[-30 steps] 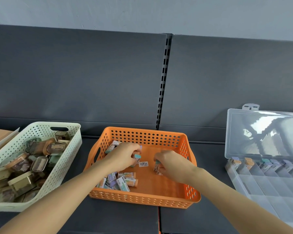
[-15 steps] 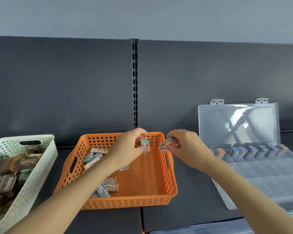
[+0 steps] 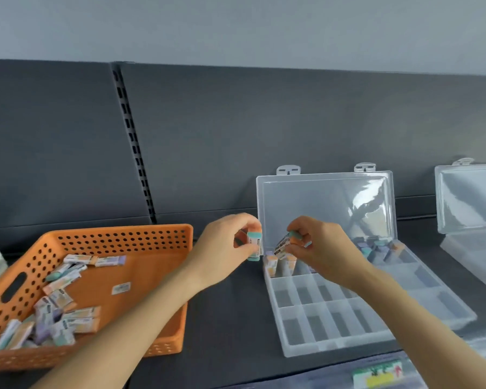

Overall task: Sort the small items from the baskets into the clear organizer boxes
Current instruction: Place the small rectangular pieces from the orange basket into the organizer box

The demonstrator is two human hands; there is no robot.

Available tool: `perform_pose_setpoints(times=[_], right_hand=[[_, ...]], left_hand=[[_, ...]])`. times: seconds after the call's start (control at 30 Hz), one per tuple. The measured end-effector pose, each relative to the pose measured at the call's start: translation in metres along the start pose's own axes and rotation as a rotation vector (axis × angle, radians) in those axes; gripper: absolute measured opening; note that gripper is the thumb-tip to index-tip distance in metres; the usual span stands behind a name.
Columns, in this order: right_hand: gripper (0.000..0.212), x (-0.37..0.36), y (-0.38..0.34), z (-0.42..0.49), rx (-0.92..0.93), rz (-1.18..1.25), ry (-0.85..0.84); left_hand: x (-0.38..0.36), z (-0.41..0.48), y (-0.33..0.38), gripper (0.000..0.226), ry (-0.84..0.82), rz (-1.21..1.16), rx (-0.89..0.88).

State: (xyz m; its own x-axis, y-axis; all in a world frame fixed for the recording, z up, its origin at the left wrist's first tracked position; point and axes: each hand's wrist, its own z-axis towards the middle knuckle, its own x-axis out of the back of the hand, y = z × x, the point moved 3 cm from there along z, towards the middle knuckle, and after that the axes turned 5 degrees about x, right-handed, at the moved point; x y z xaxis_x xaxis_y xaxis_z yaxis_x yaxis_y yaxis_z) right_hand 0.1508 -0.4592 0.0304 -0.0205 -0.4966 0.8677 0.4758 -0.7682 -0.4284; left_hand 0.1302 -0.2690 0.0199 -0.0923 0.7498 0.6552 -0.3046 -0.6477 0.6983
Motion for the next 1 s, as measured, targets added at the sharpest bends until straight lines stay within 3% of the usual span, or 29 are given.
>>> perform_pose_setpoints(times=[0.27, 0.53, 1.0], right_hand=[[0.022, 0.008, 0.062, -0.018, 0.12, 0.027, -0.09], [0.015, -0.017, 0.076, -0.023, 0.31, 0.031, -0.252], [0.011, -0.049, 0.075, -0.018, 0.344, -0.044, -0.321]], left_hand=[[-0.067, -0.002, 0.019, 0.023, -0.037, 0.07, 0.141], [-0.096, -0.016, 0.014, 0.026, -0.069, 0.203, 0.286], [-0.107, -0.02, 0.01, 0.031, -0.085, 0.406, 0.238]])
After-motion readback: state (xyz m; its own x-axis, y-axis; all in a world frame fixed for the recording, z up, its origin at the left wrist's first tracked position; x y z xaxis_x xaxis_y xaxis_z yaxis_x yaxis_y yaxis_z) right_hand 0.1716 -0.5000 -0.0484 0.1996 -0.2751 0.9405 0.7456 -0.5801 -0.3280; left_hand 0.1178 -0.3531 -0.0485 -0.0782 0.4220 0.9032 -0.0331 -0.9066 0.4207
